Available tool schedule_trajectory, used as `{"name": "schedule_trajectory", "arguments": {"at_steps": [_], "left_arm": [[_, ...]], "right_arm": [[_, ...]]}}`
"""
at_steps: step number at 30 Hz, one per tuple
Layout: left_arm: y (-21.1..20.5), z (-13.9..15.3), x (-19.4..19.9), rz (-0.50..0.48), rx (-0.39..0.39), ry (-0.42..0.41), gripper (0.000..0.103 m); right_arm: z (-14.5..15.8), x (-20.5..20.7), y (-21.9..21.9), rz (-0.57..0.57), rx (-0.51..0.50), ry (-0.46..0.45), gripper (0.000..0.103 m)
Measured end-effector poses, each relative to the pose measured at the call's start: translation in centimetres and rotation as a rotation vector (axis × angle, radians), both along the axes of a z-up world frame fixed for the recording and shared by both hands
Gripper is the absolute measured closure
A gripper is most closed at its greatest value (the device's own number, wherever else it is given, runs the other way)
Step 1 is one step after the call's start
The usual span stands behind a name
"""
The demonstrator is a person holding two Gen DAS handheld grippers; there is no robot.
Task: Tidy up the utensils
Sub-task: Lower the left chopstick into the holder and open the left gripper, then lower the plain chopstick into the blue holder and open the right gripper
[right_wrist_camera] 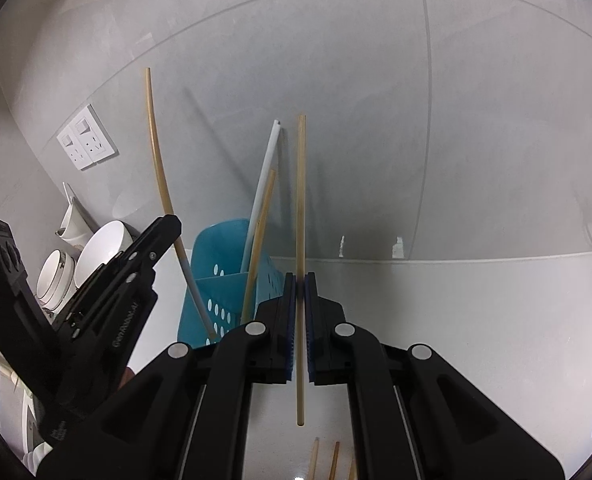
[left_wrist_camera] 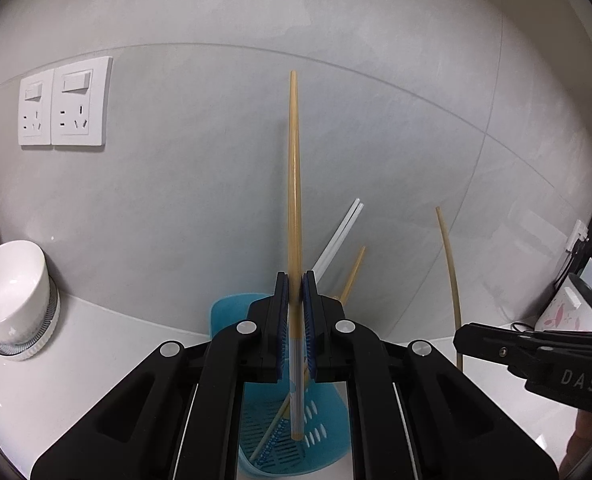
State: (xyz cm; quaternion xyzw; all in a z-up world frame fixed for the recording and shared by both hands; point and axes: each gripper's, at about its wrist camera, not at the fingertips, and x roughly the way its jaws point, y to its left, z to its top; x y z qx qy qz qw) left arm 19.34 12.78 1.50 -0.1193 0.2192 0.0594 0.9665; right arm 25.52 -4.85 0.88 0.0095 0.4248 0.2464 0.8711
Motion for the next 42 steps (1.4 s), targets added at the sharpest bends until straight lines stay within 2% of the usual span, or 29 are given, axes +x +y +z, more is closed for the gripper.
{"name": "schedule_trajectory", "arguments": {"at_steps": [13,23,27,28,30,32,34,36,40,42], "left_arm": [[-0.7,-2.5,1.1,-0.015,0.020,0.067,0.096],[-1.0,-2.1,0.8,-0.030,0.055,0.109,0.093],[-1.1,-1.3,0.1,-0.017,0.082,0.136,0.068],[-1.1,-1.1,-0.1,-0.020,0.086,0.141,0.056],[-1.0,-0.8,-0.7,-0.012,0.090,0.143,0.044],[-0.7,-0.6,-1.1,-0.012,0.084,0.159,0.042],[-0.5,-0.3,-1.6,0.002,0.078,0.174,0.033],[-0.3,0.0,-2.1,0.013,0.076,0.187,0.028],[0.8,0.3,-2.9,0.051,0.051,0.205,0.009],[1.2,0.5,-3.3,0.071,0.044,0.208,0.006]], "right_arm": [[-0.6,-0.2,0.4,0.012,-0.004,0.007,0.100],[-0.6,-0.3,0.2,0.013,-0.011,0.006,0.100],[-0.5,-0.4,0.4,0.022,-0.008,0.001,0.100],[-0.5,-0.4,0.5,0.025,-0.005,-0.001,0.100],[-0.4,-0.4,0.7,0.032,0.003,-0.009,0.099],[-0.4,-0.3,0.9,0.040,0.019,-0.012,0.099],[-0.4,-0.2,1.1,0.051,0.037,-0.014,0.099],[-0.4,-0.2,1.3,0.057,0.050,-0.018,0.099],[-0.3,0.0,1.8,0.069,0.080,-0.033,0.099],[-0.3,0.0,2.2,0.075,0.102,-0.046,0.099]]}}
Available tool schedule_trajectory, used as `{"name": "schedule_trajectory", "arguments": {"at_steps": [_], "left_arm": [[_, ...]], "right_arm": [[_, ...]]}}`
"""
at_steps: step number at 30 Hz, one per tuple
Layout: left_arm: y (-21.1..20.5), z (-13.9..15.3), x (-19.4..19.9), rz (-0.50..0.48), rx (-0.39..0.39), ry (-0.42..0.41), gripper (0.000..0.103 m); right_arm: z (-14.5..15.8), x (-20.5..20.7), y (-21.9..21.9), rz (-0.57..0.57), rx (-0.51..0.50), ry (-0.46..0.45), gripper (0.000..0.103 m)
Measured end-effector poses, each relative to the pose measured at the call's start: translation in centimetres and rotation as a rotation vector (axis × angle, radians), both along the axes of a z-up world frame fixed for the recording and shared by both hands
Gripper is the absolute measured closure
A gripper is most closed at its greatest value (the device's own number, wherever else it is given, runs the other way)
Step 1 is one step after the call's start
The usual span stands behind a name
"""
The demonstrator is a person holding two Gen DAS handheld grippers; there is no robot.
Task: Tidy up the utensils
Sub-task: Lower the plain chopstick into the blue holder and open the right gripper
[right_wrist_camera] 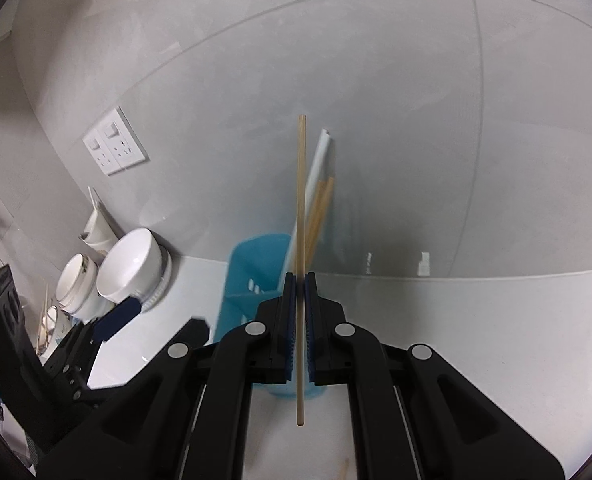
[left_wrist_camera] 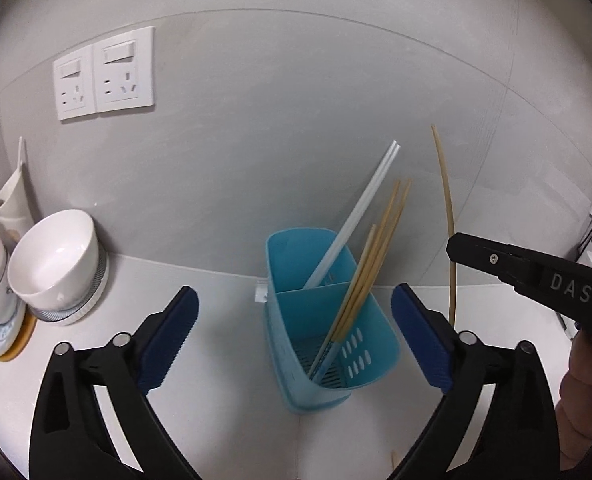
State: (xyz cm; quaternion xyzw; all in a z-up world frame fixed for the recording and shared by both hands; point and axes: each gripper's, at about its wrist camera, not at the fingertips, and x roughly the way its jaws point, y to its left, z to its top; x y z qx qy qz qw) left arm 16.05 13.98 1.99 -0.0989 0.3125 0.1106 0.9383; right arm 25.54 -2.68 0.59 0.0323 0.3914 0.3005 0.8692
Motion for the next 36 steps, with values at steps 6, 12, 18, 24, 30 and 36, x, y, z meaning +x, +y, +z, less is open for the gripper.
{"name": "schedule_trajectory", "arguments": {"at_steps": [6,12,18,24,30,36], "left_arm": [[0.6,0.7,-0.9,0.010,0.002,0.013,0.006],[1.5,0.4,-1.3,0.035,0.010,0.043,0.006],[2.5,-0.5,-1.5,0.059,0.005,0.066,0.006],[3.1,-1.2,-1.5,0.074,0.002,0.080,0.006],[3.3,-1.5,-1.5,0.079,0.015,0.092,0.006],[4.0,-2.0,-1.3,0.088,-0.026,0.119,0.006]], "right_arm": [[0.1,-0.2,1.1,0.017,0.050,-0.063,0.099],[-0.5,-0.1,2.3,0.008,0.090,-0.109,0.099],[-1.7,0.1,3.4,0.005,0.096,-0.130,0.099],[-3.1,0.3,3.8,-0.001,0.080,-0.127,0.099],[-4.7,0.3,4.2,0.001,0.045,-0.113,0.099],[-4.9,0.2,3.8,0.013,0.001,-0.080,0.096]]}}
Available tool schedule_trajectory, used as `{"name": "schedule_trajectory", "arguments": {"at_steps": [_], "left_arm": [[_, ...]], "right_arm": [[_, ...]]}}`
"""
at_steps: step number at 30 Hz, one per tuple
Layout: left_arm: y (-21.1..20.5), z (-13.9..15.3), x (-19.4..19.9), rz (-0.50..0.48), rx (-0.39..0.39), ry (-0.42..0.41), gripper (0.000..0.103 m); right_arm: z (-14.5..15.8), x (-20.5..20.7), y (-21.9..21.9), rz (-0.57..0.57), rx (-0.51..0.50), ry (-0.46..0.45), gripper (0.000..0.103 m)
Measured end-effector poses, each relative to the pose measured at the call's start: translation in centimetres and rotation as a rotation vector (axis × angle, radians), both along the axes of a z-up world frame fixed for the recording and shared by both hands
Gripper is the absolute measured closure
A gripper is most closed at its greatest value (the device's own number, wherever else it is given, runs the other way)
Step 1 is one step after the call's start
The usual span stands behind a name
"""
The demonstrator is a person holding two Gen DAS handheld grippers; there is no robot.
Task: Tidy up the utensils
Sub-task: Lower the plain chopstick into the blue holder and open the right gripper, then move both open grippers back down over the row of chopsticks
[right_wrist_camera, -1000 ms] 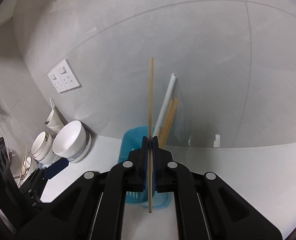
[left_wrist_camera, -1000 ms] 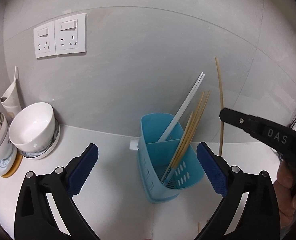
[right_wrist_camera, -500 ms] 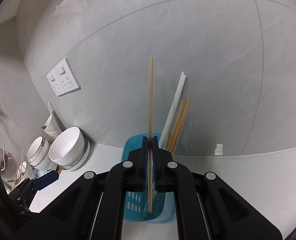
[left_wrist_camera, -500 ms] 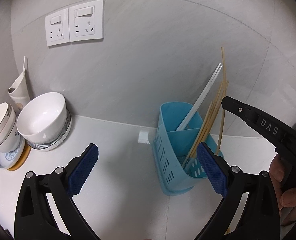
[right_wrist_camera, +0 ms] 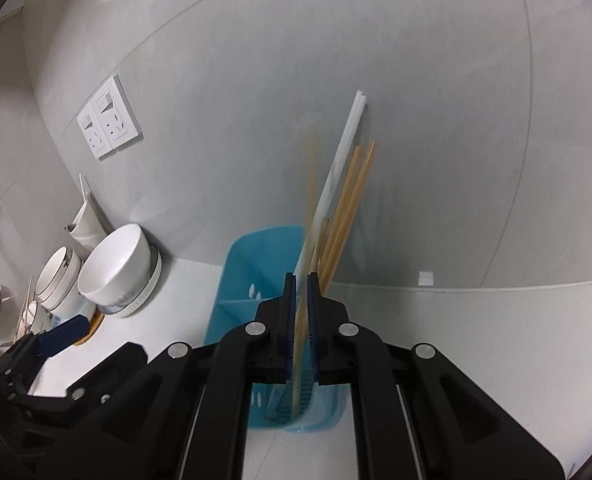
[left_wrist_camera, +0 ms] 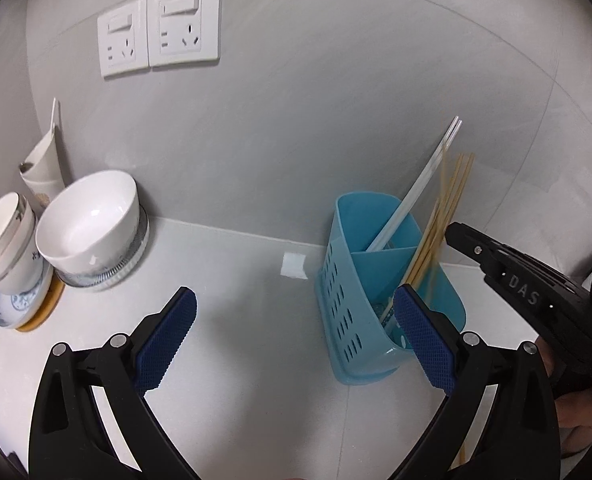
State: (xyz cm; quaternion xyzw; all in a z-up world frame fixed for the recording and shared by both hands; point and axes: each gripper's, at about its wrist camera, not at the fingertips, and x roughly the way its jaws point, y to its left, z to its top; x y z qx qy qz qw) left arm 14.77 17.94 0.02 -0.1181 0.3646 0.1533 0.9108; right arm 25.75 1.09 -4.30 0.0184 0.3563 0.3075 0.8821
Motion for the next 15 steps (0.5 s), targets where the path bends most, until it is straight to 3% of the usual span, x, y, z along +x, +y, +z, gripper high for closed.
{"name": "schedule_trajectory", "arguments": {"at_steps": [1,11,15], "left_arm": [[0.1,-0.1,0.1,-0.002,-0.018,0.008,0.006],[-0.6,0.0,-0.4,-0.003,-0.041,0.023,0.006],[-2.1,-0.3,-0.5,-0.014,-0.035,0.051,0.006]], "right_arm": [[0.1,0.0,-0.1,0.003,-0.008,0.000,0.095],[1.3,-1.2,-4.5,-0.038,-0.058,0.020,0.024],[1.1,-2.0,-6.8,-0.071,-0.110,0.033,0.018]]}}
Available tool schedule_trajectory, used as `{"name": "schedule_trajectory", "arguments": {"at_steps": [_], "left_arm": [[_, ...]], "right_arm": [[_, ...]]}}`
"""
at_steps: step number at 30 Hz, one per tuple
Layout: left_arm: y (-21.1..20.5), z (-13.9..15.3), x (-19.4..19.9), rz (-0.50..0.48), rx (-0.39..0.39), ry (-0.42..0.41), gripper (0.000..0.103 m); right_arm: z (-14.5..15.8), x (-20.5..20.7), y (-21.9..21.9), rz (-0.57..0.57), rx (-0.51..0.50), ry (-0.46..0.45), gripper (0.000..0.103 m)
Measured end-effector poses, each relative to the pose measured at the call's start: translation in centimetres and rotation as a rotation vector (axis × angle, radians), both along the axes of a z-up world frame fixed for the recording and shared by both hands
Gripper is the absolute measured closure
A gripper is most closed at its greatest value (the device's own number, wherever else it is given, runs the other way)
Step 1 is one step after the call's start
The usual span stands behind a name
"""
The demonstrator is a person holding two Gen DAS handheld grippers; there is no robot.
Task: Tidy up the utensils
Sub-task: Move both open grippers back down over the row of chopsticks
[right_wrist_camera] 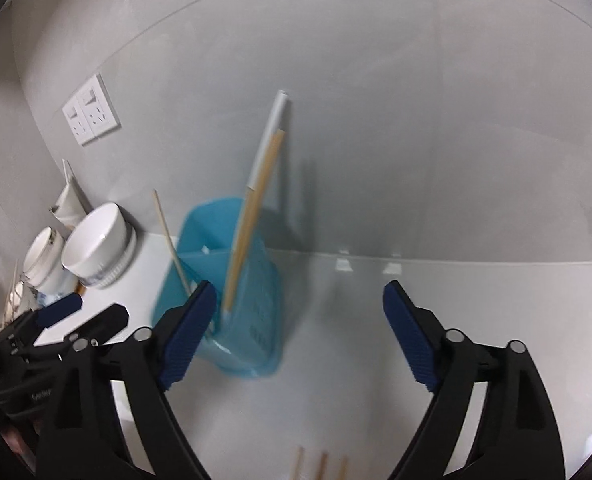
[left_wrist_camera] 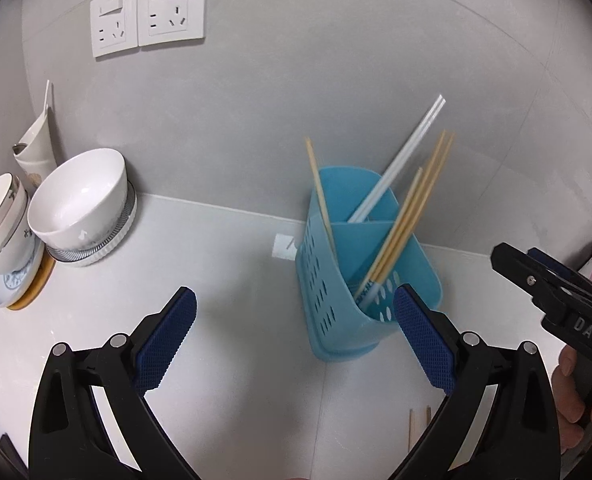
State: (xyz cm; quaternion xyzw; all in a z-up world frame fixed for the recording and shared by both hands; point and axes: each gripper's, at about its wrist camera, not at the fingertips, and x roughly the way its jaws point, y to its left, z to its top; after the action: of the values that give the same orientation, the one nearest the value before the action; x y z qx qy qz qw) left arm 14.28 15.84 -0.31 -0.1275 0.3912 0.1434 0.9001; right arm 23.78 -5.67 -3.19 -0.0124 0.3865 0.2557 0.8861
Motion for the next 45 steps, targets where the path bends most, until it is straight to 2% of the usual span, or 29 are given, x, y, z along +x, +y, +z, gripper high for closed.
{"name": "schedule_trajectory", "arguments": {"at_steps": [4,11,22,31,37,45], "left_arm": [[-1.8,-0.1,-0.4,-0.032,-0.010,0.003,0.006],[-5.2,-0.7,-1.2,-0.080,-0.035,0.033,0.006],[-9.2,-2.5,-3.2,-0.131,-0.040,0.124,0.006],[-11.8,-5.2,-4.8,-0.157,-0.053,0.219,0.006],[-13.1,-7.9,-5.5,-0.151,-0.066,0.303,0.006],[-15.4,-10.8,-6.1,-0.140,-0.070,0.398,0.007]], "right_arm": [[-0.1,-0.9,-2.6,-0.049,-0.026,-0.003,0.012],[-1.0,-2.7,-7.0,-0.143,-0.065,0.034,0.008],[-3.1,-5.7,-12.6,-0.206,-0.128,0.095,0.008],[-5.8,-7.0,-18.3,-0.273,-0.154,0.208,0.008],[-7.4,-7.6,-20.6,-0.257,-0.197,0.271,0.014],[-10.6,-8.8,-21.2,-0.205,-0.264,0.412,0.029]]}}
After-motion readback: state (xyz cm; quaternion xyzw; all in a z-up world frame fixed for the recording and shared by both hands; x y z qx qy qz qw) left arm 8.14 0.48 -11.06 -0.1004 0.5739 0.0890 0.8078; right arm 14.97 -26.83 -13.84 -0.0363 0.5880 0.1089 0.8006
